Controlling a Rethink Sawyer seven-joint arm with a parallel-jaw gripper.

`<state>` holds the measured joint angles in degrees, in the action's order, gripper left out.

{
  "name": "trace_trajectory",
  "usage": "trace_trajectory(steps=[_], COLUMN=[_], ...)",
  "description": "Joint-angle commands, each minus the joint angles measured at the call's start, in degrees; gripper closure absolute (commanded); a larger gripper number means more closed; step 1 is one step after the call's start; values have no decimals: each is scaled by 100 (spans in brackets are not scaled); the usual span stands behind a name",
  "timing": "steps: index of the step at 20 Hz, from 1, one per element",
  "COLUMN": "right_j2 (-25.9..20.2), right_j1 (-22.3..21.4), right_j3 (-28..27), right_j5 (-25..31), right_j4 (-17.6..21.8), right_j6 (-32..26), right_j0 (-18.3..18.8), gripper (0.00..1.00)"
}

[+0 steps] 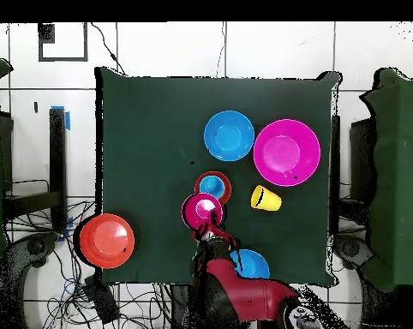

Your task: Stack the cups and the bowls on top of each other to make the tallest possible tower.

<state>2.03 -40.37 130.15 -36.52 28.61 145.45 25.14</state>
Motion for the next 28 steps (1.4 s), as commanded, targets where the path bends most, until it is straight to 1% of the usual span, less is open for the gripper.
trace_trajectory(steps=[1,5,14,28], right_j2=[-502,-499,-564,-844], right_j1=[448,436,411,502], right_j3=[-693,-650,-656,-980], right_j5=[581,596,665,832], right_j4=[-425,-480,-516,-387], right_j6=[566,591,603,569], right_j0=[-212,-271,-241,2], gripper=[100,100,100,100])
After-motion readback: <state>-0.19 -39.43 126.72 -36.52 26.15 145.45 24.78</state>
